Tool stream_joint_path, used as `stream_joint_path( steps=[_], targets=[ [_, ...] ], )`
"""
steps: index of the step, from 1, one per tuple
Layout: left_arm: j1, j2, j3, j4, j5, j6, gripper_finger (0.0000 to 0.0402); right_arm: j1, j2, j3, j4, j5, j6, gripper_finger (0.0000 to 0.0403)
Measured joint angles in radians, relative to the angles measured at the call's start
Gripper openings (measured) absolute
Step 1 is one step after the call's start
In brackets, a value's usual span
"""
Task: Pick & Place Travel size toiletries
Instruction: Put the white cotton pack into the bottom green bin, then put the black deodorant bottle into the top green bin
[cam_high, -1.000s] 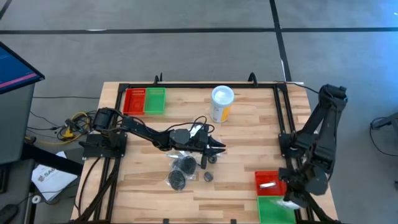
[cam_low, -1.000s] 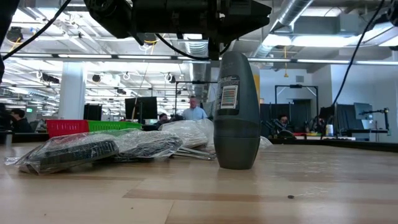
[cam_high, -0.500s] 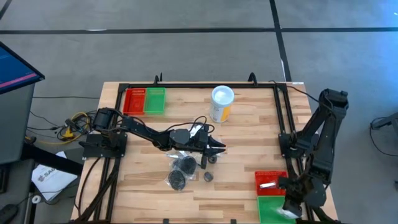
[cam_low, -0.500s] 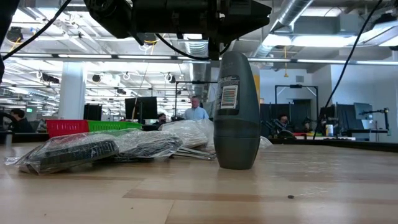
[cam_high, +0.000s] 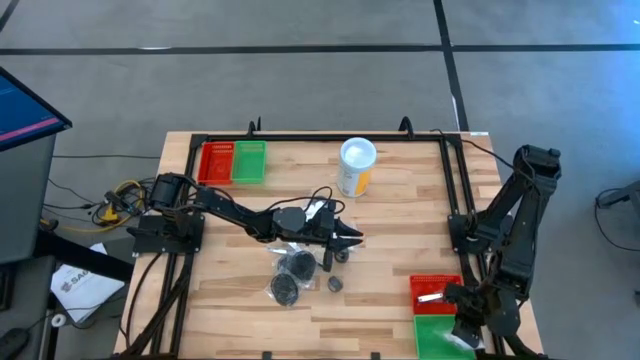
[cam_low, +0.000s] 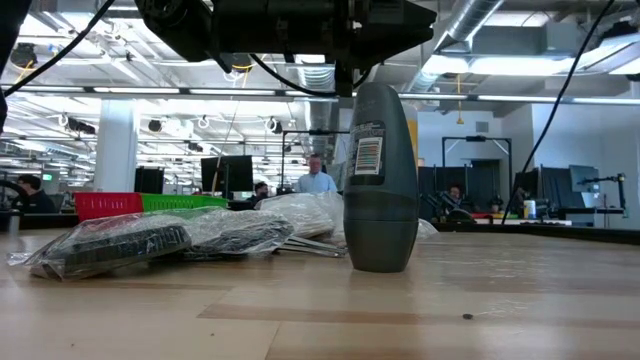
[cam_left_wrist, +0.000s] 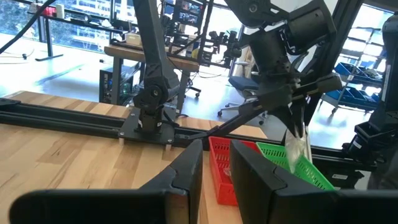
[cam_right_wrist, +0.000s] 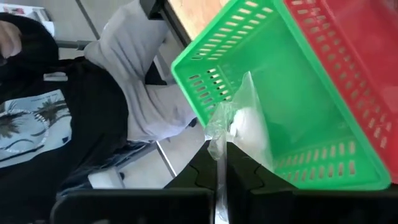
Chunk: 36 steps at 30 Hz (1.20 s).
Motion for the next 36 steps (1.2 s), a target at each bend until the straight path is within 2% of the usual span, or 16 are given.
stream_joint_path(
  steps=[7,15,25,32,36],
  targets=[
    [0.0,0.0,0.0,0.0,0.0,0.0,0.0072,0.037,0.001,0.0,-0.075,-0.001,0.113,0.0036],
    [0.0,0.0,0.0,0.0,0.0,0.0,0.0072,0.057,0.001,0.0,-0.124,-0.001,0.169,0.0102],
    [0.0,0.0,0.0,0.0,0.0,0.0,0.0072,0.055,0.001,0.0,-0.147,-0.001,0.161,0.0188],
    [0.0,0.0,0.0,-0.001,0.002,0.0,0.0072,0.032,0.0,0.0,-0.135,0.029,0.085,0.0212],
    [0.0,0.0,0.0,-0.003,0.064,0.0,0.0072,-0.004,-0.009,0.0,-0.107,0.094,-0.019,0.0213]
  ],
)
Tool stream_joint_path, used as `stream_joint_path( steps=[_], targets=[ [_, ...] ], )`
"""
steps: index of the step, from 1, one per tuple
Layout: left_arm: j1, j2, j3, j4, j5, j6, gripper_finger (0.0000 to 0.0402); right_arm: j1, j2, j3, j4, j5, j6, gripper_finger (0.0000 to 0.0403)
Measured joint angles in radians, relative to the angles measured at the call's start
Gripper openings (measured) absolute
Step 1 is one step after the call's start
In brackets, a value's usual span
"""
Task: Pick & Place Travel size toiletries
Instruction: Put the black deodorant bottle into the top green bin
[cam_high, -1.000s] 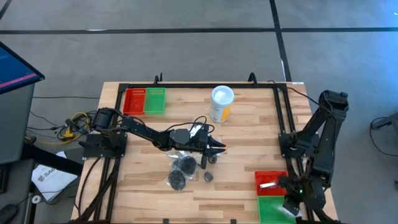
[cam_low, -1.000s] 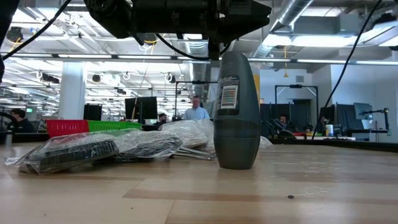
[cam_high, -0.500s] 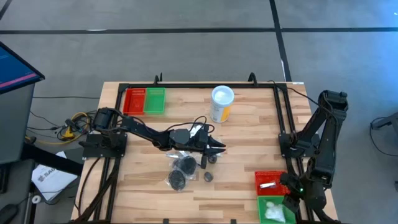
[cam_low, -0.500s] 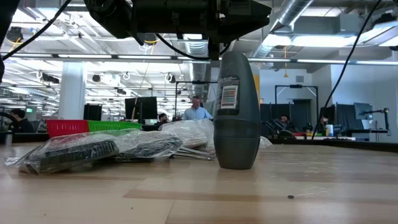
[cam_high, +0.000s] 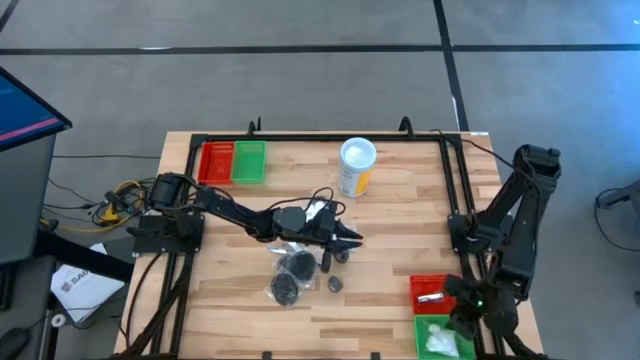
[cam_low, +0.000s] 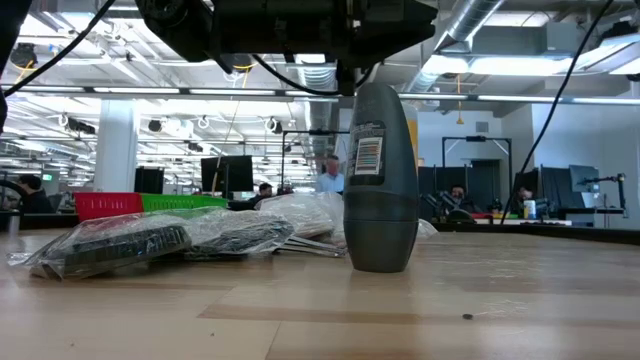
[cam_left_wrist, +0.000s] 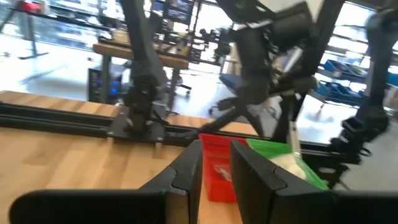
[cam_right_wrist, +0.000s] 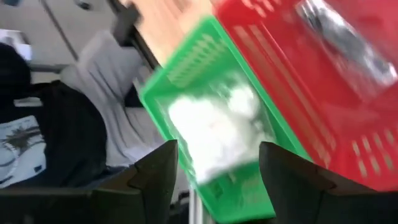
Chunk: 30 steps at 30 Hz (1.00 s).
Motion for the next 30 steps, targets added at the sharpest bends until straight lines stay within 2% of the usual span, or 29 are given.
stream_joint_path(
  steps=[4,14,18,22,30],
  targets=[
    [0.0,-0.001,0.0,-0.041,0.052,0.029,0.0072,-0.061,-0.001,0.0,0.029,0.011,-0.124,0.021],
    [0.013,-0.001,0.0,-0.175,0.055,0.065,0.0072,-0.248,-0.001,0.0,0.061,0.013,-0.486,0.021],
    [0.013,-0.001,0.0,-0.236,0.054,0.132,0.0077,-0.311,-0.001,0.0,0.105,0.013,-0.617,0.021],
    [0.013,-0.001,0.0,-0.303,0.054,0.147,0.0103,-0.36,-0.001,0.0,0.129,0.013,-0.714,0.0208],
    [0.013,-0.001,0.0,-0.32,0.045,0.145,0.0189,-0.421,-0.001,0.0,0.131,0.012,-0.816,0.021]
  ],
)
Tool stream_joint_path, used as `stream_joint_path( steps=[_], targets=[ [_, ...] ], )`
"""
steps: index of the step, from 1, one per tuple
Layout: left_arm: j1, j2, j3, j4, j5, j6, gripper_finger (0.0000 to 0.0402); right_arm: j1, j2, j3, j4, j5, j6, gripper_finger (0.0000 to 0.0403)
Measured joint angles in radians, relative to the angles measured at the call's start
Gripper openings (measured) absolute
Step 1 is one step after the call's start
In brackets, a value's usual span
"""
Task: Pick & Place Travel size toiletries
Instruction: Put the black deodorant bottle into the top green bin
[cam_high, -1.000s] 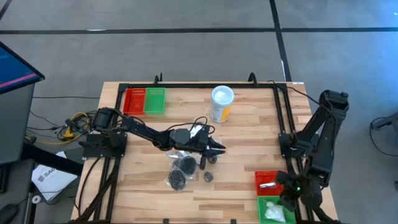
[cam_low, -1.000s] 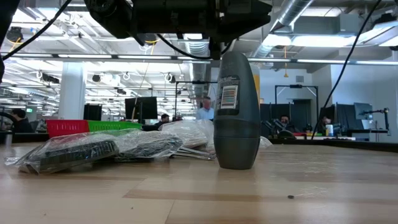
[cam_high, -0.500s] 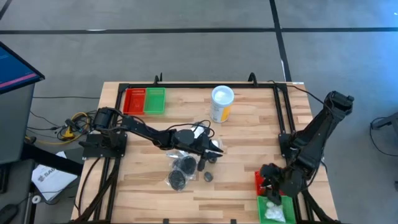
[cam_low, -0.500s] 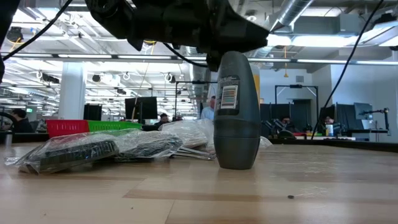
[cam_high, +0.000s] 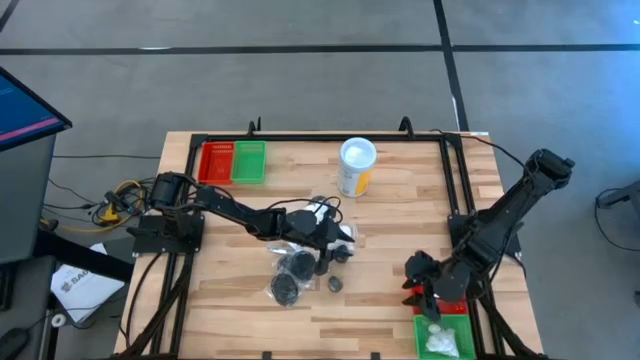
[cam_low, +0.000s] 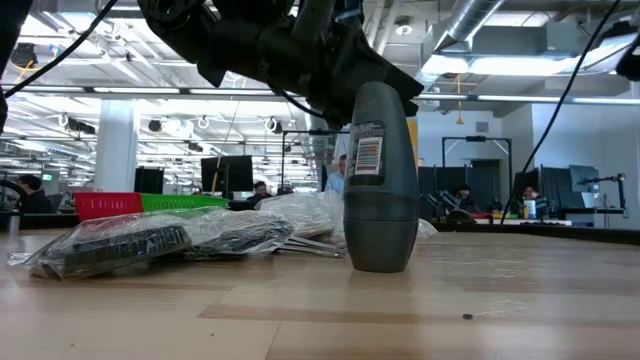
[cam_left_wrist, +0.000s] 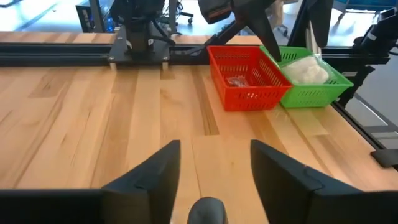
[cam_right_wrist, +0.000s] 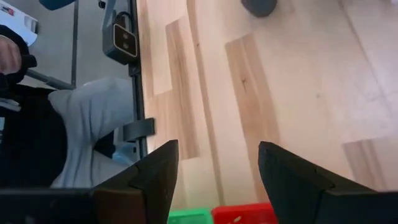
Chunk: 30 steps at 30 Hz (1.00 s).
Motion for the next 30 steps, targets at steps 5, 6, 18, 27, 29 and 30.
stream_joint_path(
  steps=[5,6,18,27,29,30],
  targets=[
    [0.0,0.0,0.0,-0.047,-0.006,0.019,0.0226,-0.023,0.005,0.0,0.008,0.0,-0.05,0.0208],
    [0.0,0.0,-0.001,-0.063,-0.014,0.019,0.0232,-0.026,0.005,0.0,0.011,0.0,-0.058,0.0207],
    [0.0,0.0,-0.002,-0.11,-0.028,0.02,0.0253,-0.074,0.005,0.0,0.021,-0.001,-0.118,0.0213],
    [0.0,0.0,-0.053,-0.075,-0.01,0.015,0.0248,-0.074,0.005,0.0,0.024,-0.001,-0.134,0.0213],
    [0.0,0.001,-0.063,-0.038,0.008,0.014,0.0246,-0.074,0.005,0.0,0.024,-0.001,-0.134,0.0213],
    [0.0,0.001,-0.068,-0.021,0.018,0.014,0.0246,-0.074,0.005,0.0,0.024,-0.001,-0.134,0.0212]
  ],
)
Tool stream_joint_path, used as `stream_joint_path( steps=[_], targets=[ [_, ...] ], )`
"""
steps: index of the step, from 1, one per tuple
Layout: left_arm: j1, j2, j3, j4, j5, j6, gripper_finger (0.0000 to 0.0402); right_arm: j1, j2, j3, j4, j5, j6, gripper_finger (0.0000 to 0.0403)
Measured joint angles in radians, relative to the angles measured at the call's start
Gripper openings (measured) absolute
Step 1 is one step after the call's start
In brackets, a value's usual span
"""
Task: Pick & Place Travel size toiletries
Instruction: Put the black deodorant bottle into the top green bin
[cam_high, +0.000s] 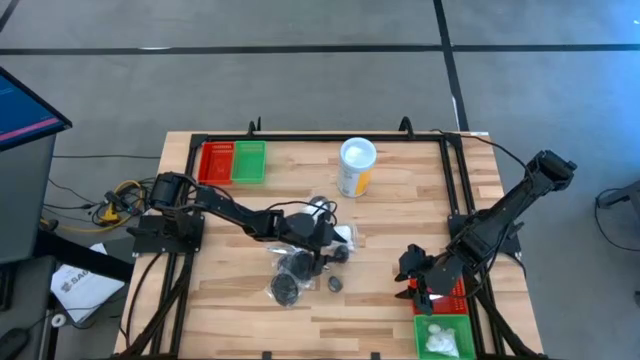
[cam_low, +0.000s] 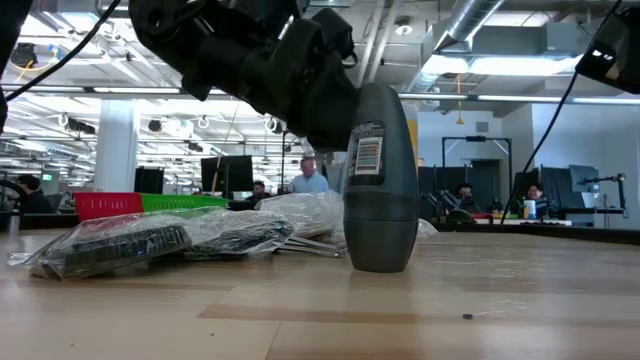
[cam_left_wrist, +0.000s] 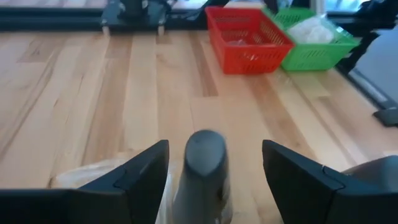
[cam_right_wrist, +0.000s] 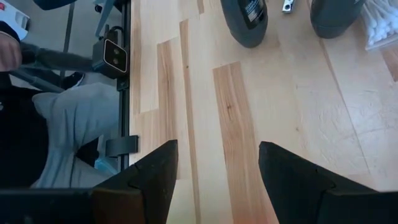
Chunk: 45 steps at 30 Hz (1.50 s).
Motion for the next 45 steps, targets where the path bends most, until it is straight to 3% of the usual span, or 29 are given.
stream_joint_path(
  steps=[24,28,34,45],
  targets=[
    [0.0,0.15,-0.014,0.193,0.007,-0.001,0.024,-0.005,0.0,0.0,0.039,0.0,-0.047,0.0208],
    [0.0,0.15,-0.014,0.196,0.007,-0.001,0.0216,-0.005,0.0,0.0,0.039,0.001,-0.052,0.0203],
    [0.0,0.15,-0.014,0.199,0.007,-0.001,0.0139,-0.005,0.0,0.0,0.038,0.026,-0.057,0.0195],
    [0.0,0.13,-0.014,0.18,-0.005,-0.001,0.0138,-0.005,0.001,0.0,0.039,0.027,-0.079,0.018]
  ],
)
